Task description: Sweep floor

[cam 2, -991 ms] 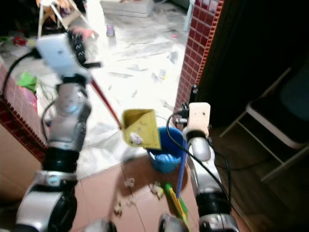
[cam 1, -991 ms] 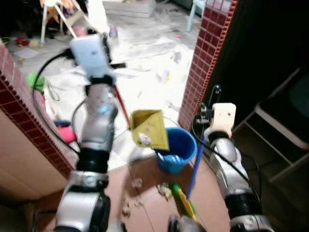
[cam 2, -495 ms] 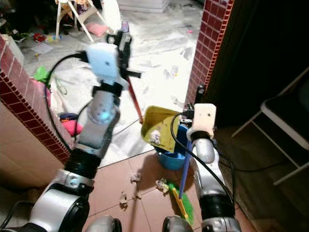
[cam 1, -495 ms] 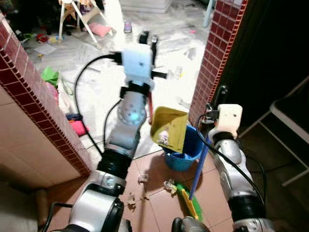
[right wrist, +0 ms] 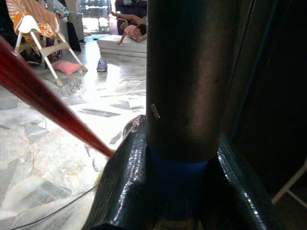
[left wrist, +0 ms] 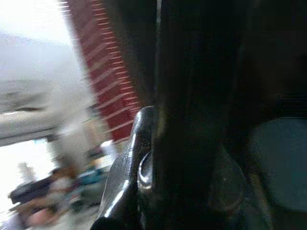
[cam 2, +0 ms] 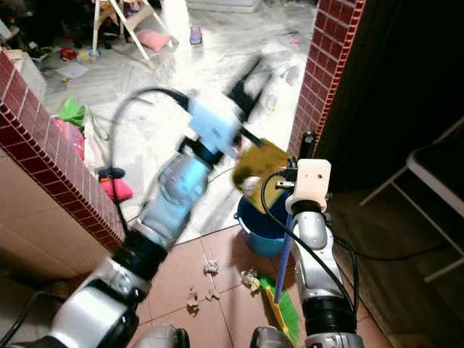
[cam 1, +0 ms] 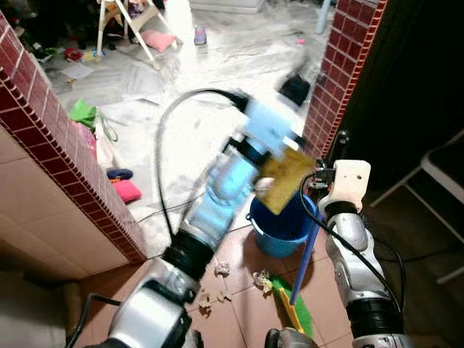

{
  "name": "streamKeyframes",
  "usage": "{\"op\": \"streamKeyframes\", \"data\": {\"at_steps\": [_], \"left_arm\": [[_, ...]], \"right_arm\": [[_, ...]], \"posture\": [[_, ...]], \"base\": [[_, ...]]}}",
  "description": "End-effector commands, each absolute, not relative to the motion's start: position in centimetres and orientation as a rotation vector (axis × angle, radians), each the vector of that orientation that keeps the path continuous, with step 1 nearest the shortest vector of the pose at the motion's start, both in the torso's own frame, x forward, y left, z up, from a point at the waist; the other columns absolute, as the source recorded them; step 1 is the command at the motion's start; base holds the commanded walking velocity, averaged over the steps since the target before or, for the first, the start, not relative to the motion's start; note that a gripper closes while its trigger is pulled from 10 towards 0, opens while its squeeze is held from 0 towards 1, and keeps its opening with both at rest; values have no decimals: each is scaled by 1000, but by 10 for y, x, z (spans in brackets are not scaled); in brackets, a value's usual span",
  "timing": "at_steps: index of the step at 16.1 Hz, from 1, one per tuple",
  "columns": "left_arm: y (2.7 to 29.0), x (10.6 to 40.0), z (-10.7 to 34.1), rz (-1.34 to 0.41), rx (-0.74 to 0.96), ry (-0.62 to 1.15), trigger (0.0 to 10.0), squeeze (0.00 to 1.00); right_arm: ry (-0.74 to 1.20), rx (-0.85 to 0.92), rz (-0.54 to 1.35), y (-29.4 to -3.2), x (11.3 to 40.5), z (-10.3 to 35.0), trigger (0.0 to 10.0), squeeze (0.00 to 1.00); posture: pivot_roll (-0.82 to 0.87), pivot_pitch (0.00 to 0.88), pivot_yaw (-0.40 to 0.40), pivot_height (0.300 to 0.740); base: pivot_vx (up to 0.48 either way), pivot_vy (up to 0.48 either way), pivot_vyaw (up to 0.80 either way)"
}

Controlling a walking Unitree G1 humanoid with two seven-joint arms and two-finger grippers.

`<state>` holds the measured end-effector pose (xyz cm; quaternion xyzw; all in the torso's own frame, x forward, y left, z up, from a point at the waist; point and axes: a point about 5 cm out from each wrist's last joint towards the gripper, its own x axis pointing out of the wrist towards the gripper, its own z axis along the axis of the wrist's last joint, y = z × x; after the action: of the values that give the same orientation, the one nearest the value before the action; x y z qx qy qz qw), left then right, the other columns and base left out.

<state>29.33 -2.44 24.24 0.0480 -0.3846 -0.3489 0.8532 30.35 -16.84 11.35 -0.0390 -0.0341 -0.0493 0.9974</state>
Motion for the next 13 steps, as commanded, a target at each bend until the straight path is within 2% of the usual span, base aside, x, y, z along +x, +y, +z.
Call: {"op": "streamKeyframes", "data": {"at_steps": [1, 4, 7, 9, 11, 13], "left_arm": [[-38, 272, 256, -829, 37, -912, 10000, 0], [-42, 268, 250, -870, 51, -911, 10000, 0], [-33, 277, 252, -818, 78, -918, 10000, 0], [-24, 287, 261, -754, 109, -936, 10000, 0], [-4, 309, 275, -587, 148, -930, 10000, 0], [9, 321, 282, -515, 157, -923, 10000, 0]], "right_arm": [[-110, -83, -102, -168, 307, 124, 10000, 0], [-111, -83, -98, -167, 308, 124, 10000, 0], [-112, -86, -96, -167, 310, 124, 10000, 0], [-112, -86, -97, -168, 311, 124, 10000, 0], [-114, -87, -95, -167, 312, 125, 10000, 0], [-116, -87, -94, -168, 313, 126, 10000, 0]], "posture": [[-83, 26, 59, 740], [-81, 23, 56, 740], [-81, 20, 52, 740], [-78, 17, 50, 740], [-75, 12, 46, 740], [-70, 8, 39, 740]], "base": [[0, 0, 0], [0, 0, 0], [0, 0, 0], [0, 0, 0], [0, 0, 0], [0, 0, 0]]}}
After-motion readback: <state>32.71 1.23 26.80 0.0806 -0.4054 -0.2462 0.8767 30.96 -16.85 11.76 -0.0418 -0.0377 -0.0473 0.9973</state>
